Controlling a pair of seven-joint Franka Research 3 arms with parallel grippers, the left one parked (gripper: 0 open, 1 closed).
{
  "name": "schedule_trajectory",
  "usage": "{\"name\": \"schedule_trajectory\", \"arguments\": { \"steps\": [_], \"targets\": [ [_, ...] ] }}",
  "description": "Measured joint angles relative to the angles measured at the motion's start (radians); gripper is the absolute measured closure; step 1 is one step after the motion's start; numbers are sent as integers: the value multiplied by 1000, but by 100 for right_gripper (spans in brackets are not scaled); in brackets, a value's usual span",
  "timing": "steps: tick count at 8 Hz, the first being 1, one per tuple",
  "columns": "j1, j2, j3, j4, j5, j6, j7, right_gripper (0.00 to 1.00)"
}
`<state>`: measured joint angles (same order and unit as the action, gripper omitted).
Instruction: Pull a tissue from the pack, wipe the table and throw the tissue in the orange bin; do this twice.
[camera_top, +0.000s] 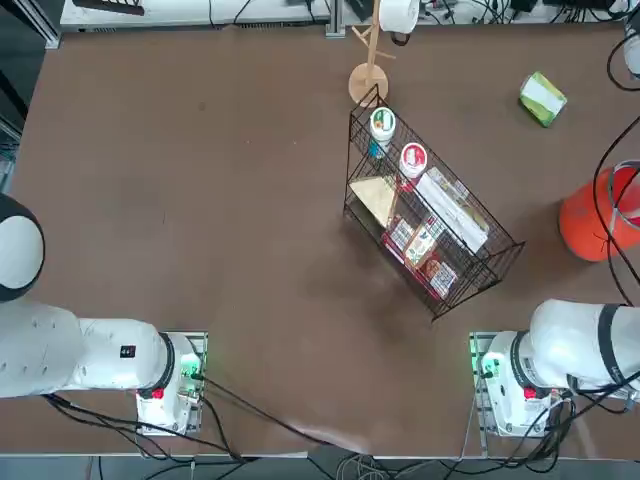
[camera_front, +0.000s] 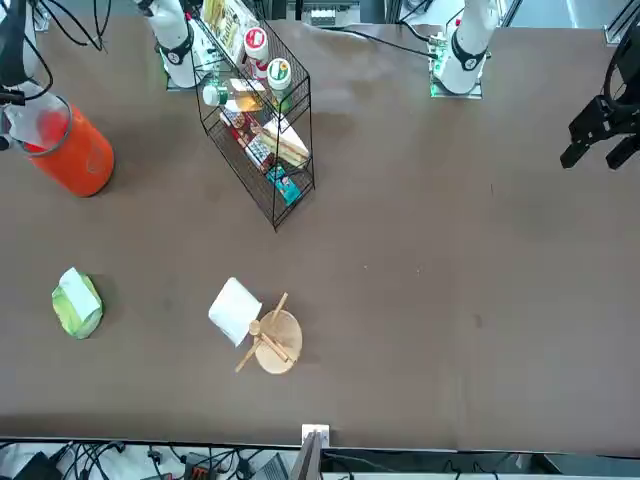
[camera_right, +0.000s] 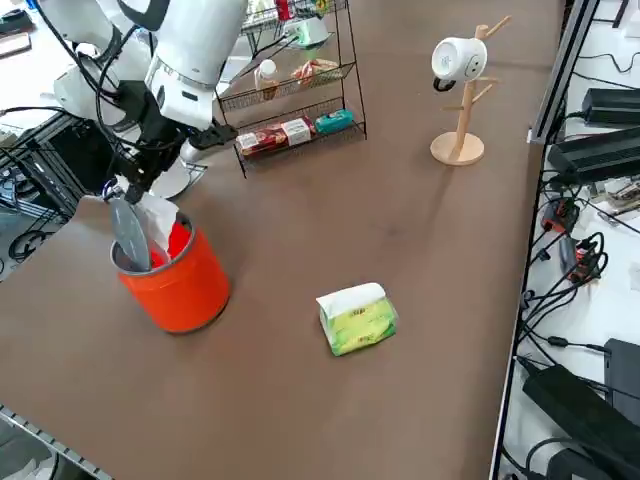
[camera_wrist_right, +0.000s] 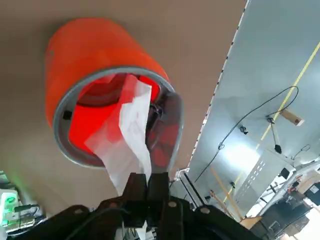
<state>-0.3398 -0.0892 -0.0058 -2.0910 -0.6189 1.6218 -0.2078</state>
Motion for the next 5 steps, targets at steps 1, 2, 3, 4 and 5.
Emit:
{"name": "schedule_trajectory", "arguments": {
  "steps": [1, 2, 3, 4, 5],
  "targets": [
    [0, 12, 0, -2, 0, 21, 0, 98],
    [0, 29, 0, -3, 0, 37, 0, 96],
    [0, 46, 0, -4, 0, 53, 0, 93],
    [0, 64, 0, -5, 0, 61, 0, 90],
    [0, 77, 0, -7, 0, 66, 0, 85]
  ]
}}
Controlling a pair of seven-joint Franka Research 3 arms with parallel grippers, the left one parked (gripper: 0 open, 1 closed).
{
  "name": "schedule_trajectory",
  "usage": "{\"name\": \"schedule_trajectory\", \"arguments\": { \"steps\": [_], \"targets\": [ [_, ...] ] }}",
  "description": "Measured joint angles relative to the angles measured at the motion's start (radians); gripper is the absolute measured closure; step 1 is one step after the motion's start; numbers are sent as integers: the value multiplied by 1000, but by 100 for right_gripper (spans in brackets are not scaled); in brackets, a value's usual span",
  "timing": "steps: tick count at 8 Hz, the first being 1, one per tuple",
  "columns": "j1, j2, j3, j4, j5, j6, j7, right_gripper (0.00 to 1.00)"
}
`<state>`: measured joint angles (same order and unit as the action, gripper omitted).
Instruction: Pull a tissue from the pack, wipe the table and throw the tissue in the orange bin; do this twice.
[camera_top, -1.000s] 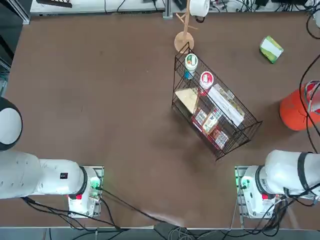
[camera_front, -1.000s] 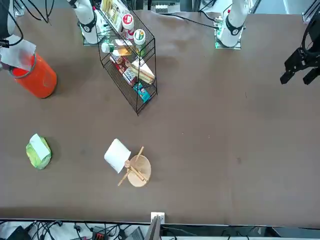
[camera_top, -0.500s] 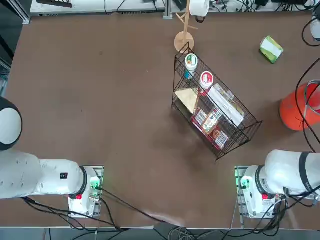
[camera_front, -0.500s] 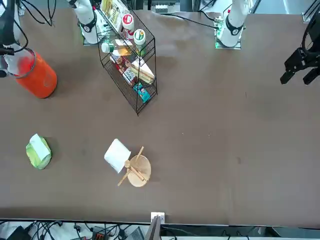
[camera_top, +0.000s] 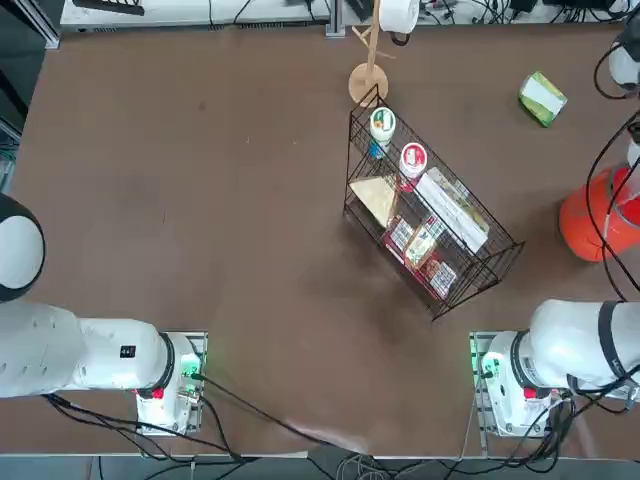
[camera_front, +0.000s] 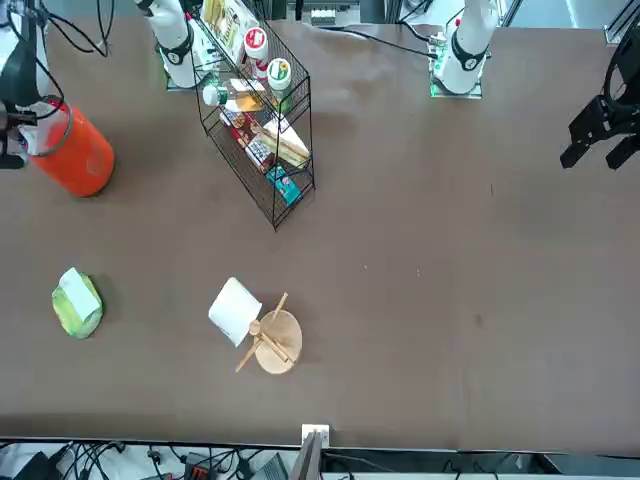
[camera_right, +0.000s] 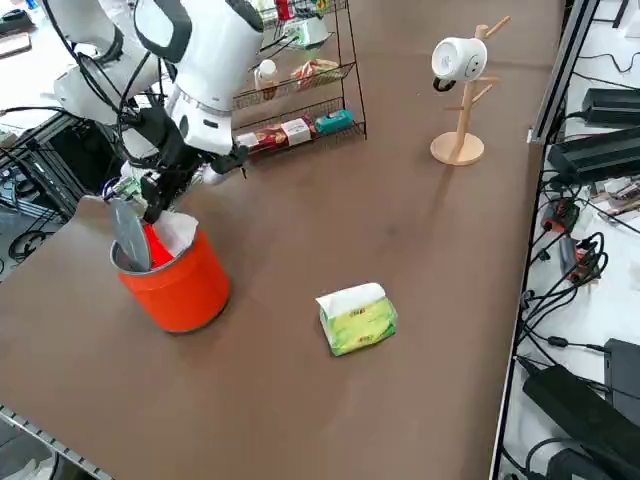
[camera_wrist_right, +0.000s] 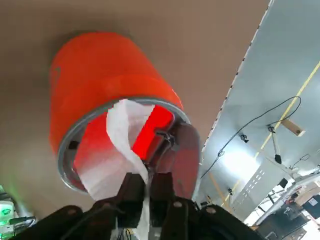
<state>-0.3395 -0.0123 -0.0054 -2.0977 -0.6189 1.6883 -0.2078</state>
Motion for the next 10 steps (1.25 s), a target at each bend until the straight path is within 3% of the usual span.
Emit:
{"name": "schedule_trajectory", "arguments": {
  "steps": [1, 2, 3, 5, 6, 8, 10],
  "targets": [
    [0, 6, 0, -4, 0, 4, 0, 82],
    [0, 7, 0, -8, 0, 7, 0, 70],
    [0, 7, 0, -9, 4, 9, 0, 53],
    [0, 5, 0, -6, 39, 17, 0, 11],
    [1, 3, 1, 10, 76, 23, 0, 0],
    [2, 8, 5, 96, 169, 29, -4, 0],
    [11, 65, 17, 193, 251, 66, -15, 0]
  ]
}}
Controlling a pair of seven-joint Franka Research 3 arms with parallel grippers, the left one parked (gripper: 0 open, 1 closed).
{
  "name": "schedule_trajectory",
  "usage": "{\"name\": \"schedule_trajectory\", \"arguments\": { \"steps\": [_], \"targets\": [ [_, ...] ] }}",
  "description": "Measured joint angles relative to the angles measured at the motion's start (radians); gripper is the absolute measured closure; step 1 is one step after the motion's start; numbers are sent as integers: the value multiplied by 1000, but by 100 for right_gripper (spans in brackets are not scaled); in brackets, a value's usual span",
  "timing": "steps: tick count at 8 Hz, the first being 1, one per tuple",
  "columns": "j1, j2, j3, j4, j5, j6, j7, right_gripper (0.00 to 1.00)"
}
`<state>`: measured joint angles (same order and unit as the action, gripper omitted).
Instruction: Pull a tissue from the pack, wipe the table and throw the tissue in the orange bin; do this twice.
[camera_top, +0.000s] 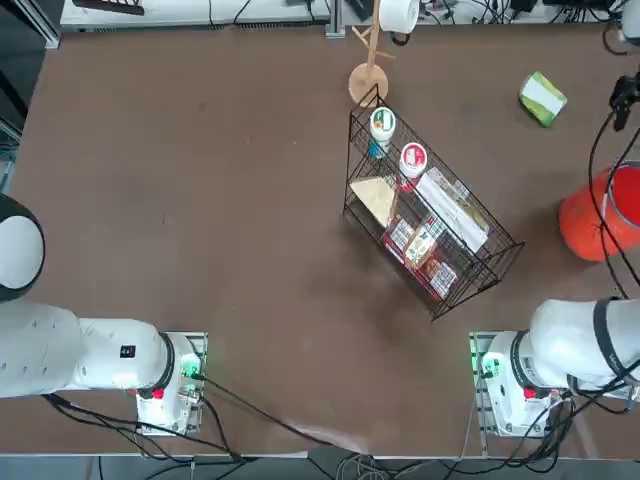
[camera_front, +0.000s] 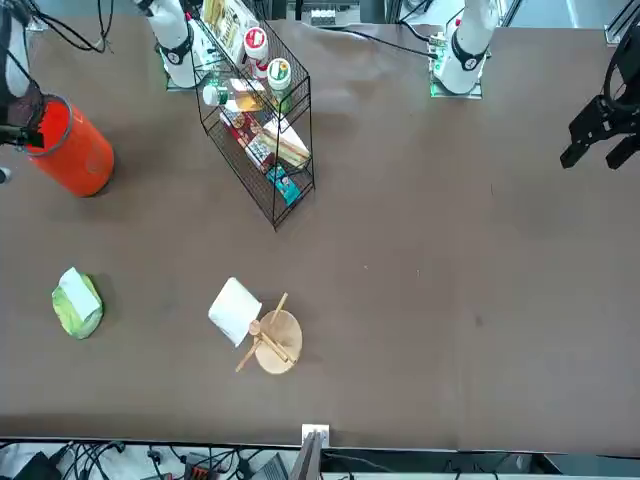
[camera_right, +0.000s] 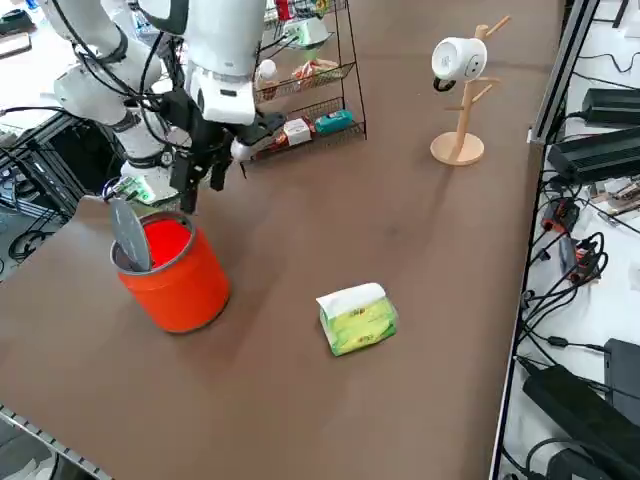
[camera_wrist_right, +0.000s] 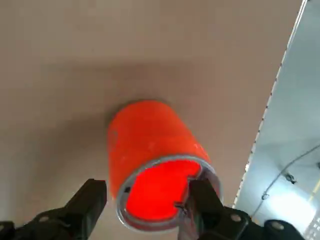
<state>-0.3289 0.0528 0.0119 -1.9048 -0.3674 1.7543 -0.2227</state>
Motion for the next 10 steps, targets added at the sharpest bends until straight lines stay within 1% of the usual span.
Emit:
{"name": "schedule_trajectory", "arguments": {
  "steps": [1, 2, 4, 5, 7, 10],
  "targets": [
    [13, 52, 3, 41, 27, 48, -14, 0],
    [21, 109, 4, 66, 45, 122, -43, 0],
    [20, 212, 2, 99, 49, 274, -175, 0],
    [19, 256, 0, 129, 50, 312, -233, 0],
    [26, 332, 2, 171, 50, 391, -288, 0],
    [49, 435, 3, 176, 50, 518, -347, 1]
  ]
}}
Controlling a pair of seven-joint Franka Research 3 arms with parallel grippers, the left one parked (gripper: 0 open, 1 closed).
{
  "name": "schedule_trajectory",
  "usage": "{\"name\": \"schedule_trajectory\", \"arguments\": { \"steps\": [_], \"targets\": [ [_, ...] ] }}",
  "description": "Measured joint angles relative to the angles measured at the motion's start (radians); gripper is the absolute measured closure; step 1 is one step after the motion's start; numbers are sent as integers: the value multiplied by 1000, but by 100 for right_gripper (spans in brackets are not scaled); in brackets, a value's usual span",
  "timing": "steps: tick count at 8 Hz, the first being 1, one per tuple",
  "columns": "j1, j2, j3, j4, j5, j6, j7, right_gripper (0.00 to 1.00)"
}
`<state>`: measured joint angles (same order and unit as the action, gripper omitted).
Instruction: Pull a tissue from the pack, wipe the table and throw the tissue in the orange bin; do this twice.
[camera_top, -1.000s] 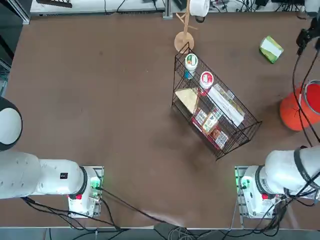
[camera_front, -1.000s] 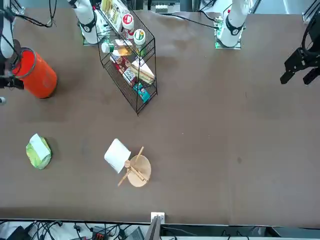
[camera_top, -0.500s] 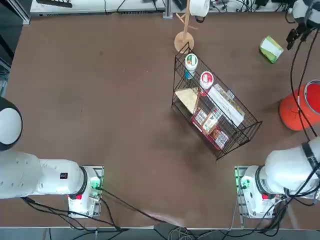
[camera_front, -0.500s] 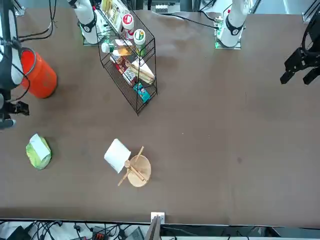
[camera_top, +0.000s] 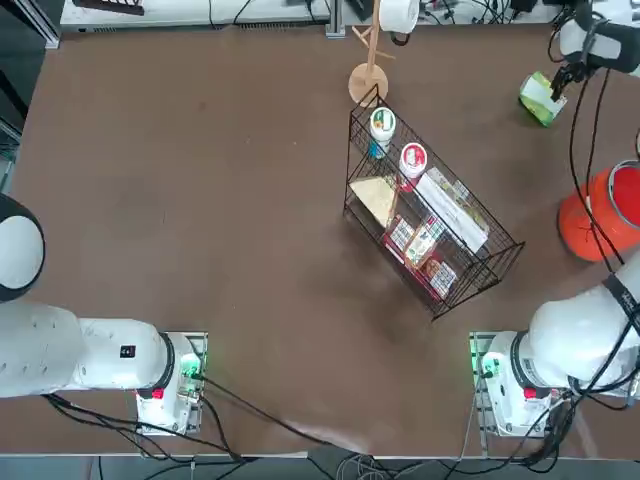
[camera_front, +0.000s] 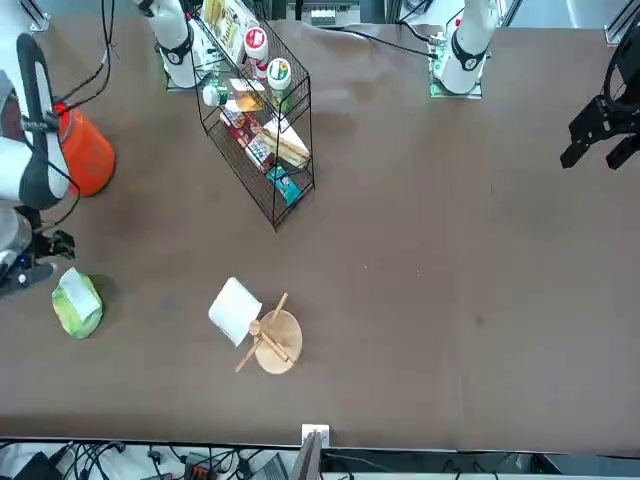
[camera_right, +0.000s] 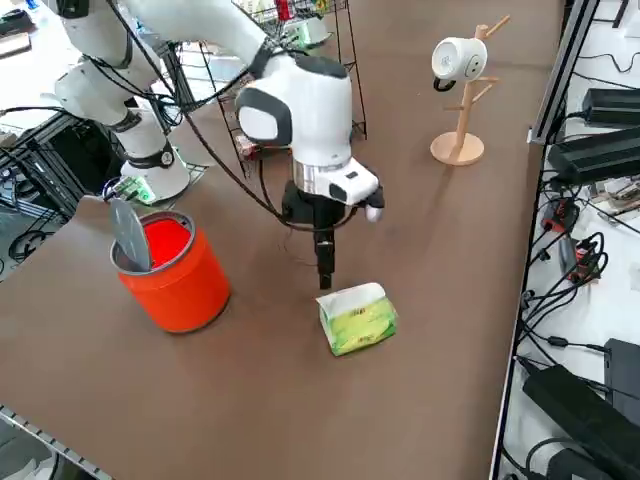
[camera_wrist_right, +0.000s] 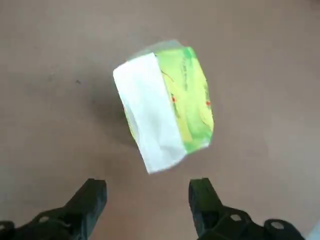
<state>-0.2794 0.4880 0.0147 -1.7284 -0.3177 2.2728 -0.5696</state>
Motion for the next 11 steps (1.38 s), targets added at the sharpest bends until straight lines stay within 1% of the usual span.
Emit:
{"name": "schedule_trajectory", "arguments": {
  "steps": [2, 4, 6, 11],
  "targets": [
    [12, 32, 0, 2, -25, 32, -23, 1],
    [14, 42, 0, 3, -79, 54, -32, 1],
    [18, 62, 0, 3, -106, 82, -37, 3],
    [25, 109, 0, 4, -154, 164, -39, 14]
  ]
}}
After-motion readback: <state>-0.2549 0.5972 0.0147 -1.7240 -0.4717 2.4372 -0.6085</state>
